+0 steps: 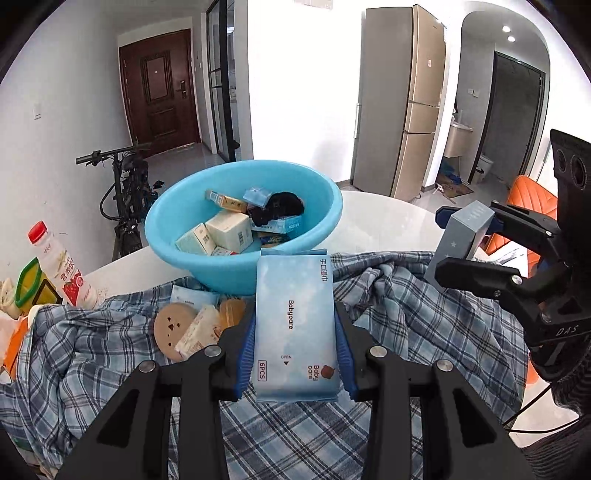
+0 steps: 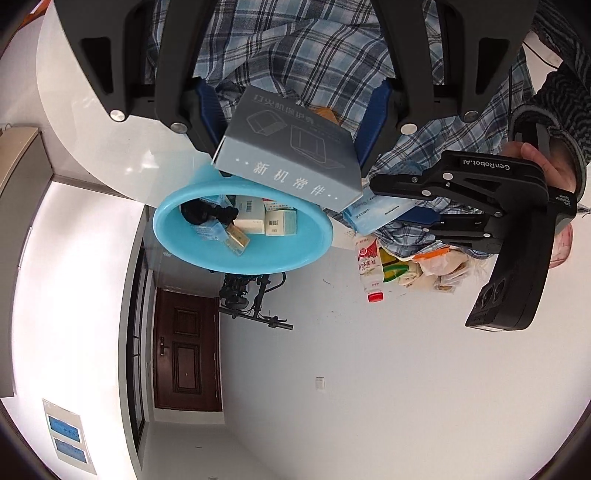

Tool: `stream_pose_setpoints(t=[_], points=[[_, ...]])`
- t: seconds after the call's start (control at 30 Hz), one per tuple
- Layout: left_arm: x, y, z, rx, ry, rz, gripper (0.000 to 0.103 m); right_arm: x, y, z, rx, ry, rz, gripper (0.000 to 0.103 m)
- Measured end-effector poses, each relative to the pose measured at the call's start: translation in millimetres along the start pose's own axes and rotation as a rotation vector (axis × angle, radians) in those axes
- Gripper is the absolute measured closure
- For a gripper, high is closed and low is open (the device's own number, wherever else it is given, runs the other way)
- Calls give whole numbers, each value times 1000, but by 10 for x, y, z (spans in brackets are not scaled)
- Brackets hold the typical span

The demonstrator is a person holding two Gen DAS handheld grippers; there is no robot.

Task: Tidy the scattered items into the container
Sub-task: 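Bring both held items over the light blue basin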

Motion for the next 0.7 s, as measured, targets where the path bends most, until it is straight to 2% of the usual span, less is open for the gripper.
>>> stream_pose_setpoints(t=[0.2,0.27,0.37,0.57,0.7], points=[[-292,-66,127,-15,-2,-17,62,-225,-126,-102,-13,-8,-14,40],[-381,-121,170,-2,22,-16,62,-280,-193,-149,-22,-9,-3,40],[-505,-224,232,-29,13,-16,62,-359,-296,-252,-27,-23,20,40],[-841,-435,321,-20,28,-21,62,-673,-522,-513,18,-15,16,40],[-1043,-634,427,-35,34,-13,62,-818,-729,-691,36,-85,28,40]])
Point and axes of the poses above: each gripper's, at about its wrist camera, not at the fingertips, and y roughly against the way its jaws point, z to its left, x to its underside, the point moved 7 cm from there along -y, roughly the way its jaws point, and after that the axes turned 11 degrees about -z, right-handed, at the moved point
